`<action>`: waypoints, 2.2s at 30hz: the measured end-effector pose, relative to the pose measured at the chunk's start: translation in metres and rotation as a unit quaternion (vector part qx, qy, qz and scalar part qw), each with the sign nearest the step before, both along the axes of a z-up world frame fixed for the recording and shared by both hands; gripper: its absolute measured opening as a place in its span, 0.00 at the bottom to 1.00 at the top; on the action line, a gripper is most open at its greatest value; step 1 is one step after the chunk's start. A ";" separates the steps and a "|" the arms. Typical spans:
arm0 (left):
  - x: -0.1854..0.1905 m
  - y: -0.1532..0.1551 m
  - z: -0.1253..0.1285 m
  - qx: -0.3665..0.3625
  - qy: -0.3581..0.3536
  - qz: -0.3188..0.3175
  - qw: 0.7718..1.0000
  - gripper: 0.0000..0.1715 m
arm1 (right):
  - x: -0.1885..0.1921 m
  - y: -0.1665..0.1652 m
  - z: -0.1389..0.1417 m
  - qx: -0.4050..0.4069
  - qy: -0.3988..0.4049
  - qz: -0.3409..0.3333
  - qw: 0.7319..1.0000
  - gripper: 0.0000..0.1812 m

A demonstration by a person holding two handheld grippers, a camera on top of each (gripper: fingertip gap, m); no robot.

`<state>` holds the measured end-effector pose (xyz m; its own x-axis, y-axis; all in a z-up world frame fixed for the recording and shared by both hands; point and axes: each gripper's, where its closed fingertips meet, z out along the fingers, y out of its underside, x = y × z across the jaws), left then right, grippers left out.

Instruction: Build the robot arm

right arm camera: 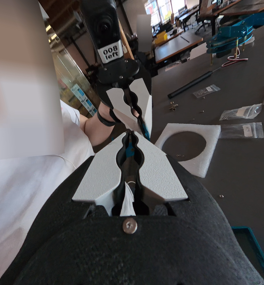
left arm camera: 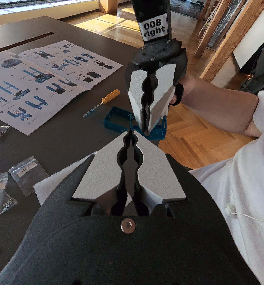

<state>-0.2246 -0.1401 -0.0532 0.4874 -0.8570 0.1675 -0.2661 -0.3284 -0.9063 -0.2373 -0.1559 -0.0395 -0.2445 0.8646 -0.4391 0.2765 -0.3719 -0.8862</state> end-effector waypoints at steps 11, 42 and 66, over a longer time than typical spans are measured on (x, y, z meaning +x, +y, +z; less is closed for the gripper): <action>0.000 0.002 0.004 -0.011 0.015 0.029 0.999 0.00 | 0.002 0.003 -0.010 0.015 -0.076 0.006 0.997 0.00; -0.006 -0.001 0.018 0.000 -0.012 0.048 0.999 0.00 | -0.002 -0.002 0.005 0.033 -0.086 0.028 0.995 0.00; -0.009 0.005 0.016 0.009 0.005 0.054 0.998 0.00 | 0.003 0.008 0.012 0.088 -0.109 0.015 0.990 0.01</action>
